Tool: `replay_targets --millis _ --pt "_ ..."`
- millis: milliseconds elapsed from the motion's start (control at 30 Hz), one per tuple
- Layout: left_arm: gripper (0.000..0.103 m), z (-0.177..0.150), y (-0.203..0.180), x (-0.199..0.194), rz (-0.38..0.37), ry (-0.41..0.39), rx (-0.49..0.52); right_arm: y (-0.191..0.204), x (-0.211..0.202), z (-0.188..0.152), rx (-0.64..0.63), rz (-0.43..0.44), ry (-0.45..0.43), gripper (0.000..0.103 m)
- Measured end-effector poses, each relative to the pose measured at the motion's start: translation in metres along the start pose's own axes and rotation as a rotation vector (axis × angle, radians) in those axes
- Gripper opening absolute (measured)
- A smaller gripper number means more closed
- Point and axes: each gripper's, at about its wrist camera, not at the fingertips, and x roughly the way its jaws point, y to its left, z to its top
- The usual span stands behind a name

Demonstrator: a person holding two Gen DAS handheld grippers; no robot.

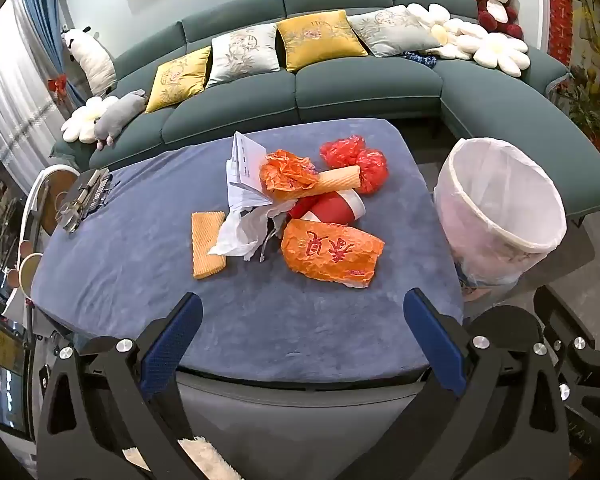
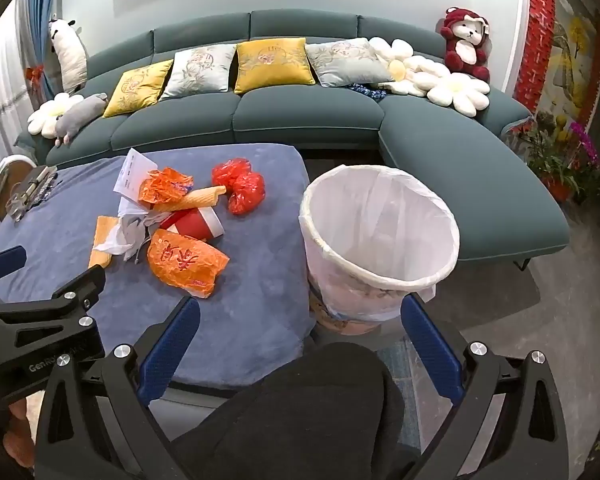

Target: Collect trash

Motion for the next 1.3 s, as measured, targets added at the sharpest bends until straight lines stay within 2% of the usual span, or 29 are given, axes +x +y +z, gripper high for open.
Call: replay_targets --millis 1300 --pt "0.096 0.001 0.007 0.001 0.001 0.032 -0.021 -0.004 -0.011 0.001 -0.017 -0.023 -0.010 0.096"
